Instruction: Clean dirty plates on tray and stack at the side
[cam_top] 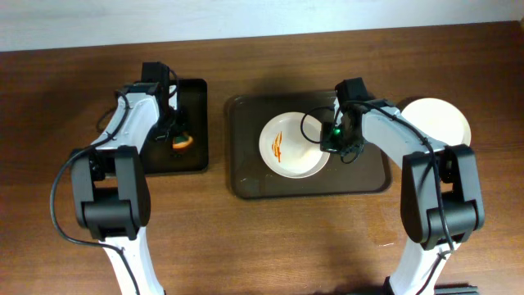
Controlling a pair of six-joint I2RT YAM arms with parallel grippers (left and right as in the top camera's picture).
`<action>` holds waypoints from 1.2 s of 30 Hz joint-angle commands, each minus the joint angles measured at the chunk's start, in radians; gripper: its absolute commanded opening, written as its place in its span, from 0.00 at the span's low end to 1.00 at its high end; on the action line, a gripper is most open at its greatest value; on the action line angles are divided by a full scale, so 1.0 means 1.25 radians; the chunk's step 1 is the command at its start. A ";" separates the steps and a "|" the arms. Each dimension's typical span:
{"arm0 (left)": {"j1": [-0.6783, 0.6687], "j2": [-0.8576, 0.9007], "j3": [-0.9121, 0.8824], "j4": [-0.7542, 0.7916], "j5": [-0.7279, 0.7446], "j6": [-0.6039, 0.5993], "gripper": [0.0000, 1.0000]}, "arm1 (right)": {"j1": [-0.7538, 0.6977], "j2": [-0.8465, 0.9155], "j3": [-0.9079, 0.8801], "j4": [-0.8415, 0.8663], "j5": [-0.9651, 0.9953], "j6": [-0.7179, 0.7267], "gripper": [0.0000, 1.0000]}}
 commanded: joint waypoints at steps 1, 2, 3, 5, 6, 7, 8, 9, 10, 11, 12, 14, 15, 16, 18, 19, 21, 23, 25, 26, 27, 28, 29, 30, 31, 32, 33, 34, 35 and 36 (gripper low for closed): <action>-0.003 0.000 0.002 0.008 0.006 0.022 0.60 | 0.008 0.029 -0.032 -0.009 0.023 -0.002 0.04; -0.003 0.000 0.006 0.009 0.006 0.022 0.62 | 0.008 0.029 -0.032 -0.009 0.023 -0.002 0.04; -0.003 0.000 0.021 0.003 0.006 0.022 0.60 | 0.008 0.029 -0.032 -0.009 0.023 -0.002 0.04; -0.003 -0.002 0.068 -0.023 0.006 0.022 0.57 | 0.008 0.029 -0.032 -0.009 0.023 -0.002 0.04; -0.003 -0.002 0.088 -0.035 0.006 0.022 0.57 | 0.008 0.029 -0.032 -0.007 0.023 -0.002 0.04; -0.003 -0.002 0.089 -0.035 0.006 0.022 0.54 | 0.008 0.029 -0.032 -0.003 0.023 -0.002 0.04; -0.003 0.002 0.087 -0.034 0.005 0.022 0.50 | 0.008 0.029 -0.032 -0.002 0.023 -0.002 0.04; -0.003 0.005 0.083 -0.034 0.000 0.022 0.47 | 0.008 0.029 -0.032 -0.001 0.023 -0.002 0.04; -0.003 0.009 0.077 -0.034 0.000 0.022 0.45 | 0.008 0.029 -0.032 -0.001 0.023 -0.003 0.04; -0.003 0.020 0.076 -0.035 0.000 0.022 0.45 | 0.008 0.029 -0.032 -0.001 0.023 -0.002 0.04; -0.003 0.031 0.076 -0.035 0.000 0.022 0.38 | 0.008 0.029 -0.032 -0.001 0.023 -0.003 0.04; -0.003 0.073 0.076 -0.041 0.000 0.022 0.13 | 0.008 0.029 -0.032 -0.001 0.023 -0.003 0.04; -0.003 0.081 0.076 -0.042 0.000 0.022 0.04 | 0.008 0.029 -0.032 -0.002 0.023 -0.003 0.04; -0.003 0.082 0.076 -0.042 0.000 0.022 0.00 | 0.008 0.029 -0.032 -0.002 0.023 -0.003 0.04; -0.003 0.074 0.090 -0.045 0.000 0.022 0.00 | 0.008 0.029 -0.032 -0.002 0.023 -0.002 0.04; -0.003 0.065 0.109 -0.062 0.000 0.022 0.00 | 0.008 0.029 -0.032 -0.002 0.023 -0.002 0.04; -0.003 0.035 0.177 -0.123 0.000 0.022 0.00 | 0.008 0.029 -0.032 -0.004 0.023 -0.003 0.04; -0.003 0.000 0.221 -0.163 0.000 0.022 0.00 | 0.008 0.029 -0.032 -0.004 0.023 -0.002 0.04; -0.003 -0.003 0.211 -0.173 0.000 0.022 0.00 | 0.008 0.029 -0.032 -0.003 0.023 -0.002 0.04; -0.003 -0.002 0.190 -0.167 0.000 0.022 0.00 | 0.008 0.029 -0.032 -0.003 0.023 -0.002 0.04; -0.003 0.001 0.145 -0.136 0.000 0.022 0.00 | 0.008 0.029 -0.032 -0.003 0.023 -0.003 0.04; -0.003 0.002 0.104 -0.089 0.000 0.022 0.00 | 0.008 0.029 -0.032 -0.003 0.023 -0.003 0.04; -0.003 0.002 0.060 -0.029 0.000 0.022 0.00 | 0.008 0.029 -0.032 -0.004 0.023 -0.002 0.04; -0.003 0.002 0.002 0.052 0.000 0.022 0.00 | 0.008 0.029 -0.032 -0.004 0.023 -0.002 0.04; -0.003 0.002 -0.047 0.122 0.000 0.022 0.00 | 0.008 0.029 -0.032 -0.004 0.023 -0.002 0.04; -0.003 0.002 -0.070 0.150 0.000 0.022 0.00 | 0.008 0.029 -0.032 -0.005 0.023 -0.002 0.04; -0.002 0.002 -0.075 0.157 0.000 0.022 0.00 | 0.008 0.029 -0.032 -0.006 0.023 -0.002 0.04; 0.000 0.001 -0.074 0.157 0.000 0.022 0.00 | 0.008 0.029 -0.032 -0.006 0.023 -0.002 0.04; 0.000 -0.003 -0.067 0.155 0.000 0.022 0.00 | 0.008 0.029 -0.032 -0.006 0.023 -0.002 0.04; 0.000 -0.013 -0.054 0.141 0.001 0.022 0.00 | 0.008 0.029 -0.032 -0.007 0.023 -0.002 0.04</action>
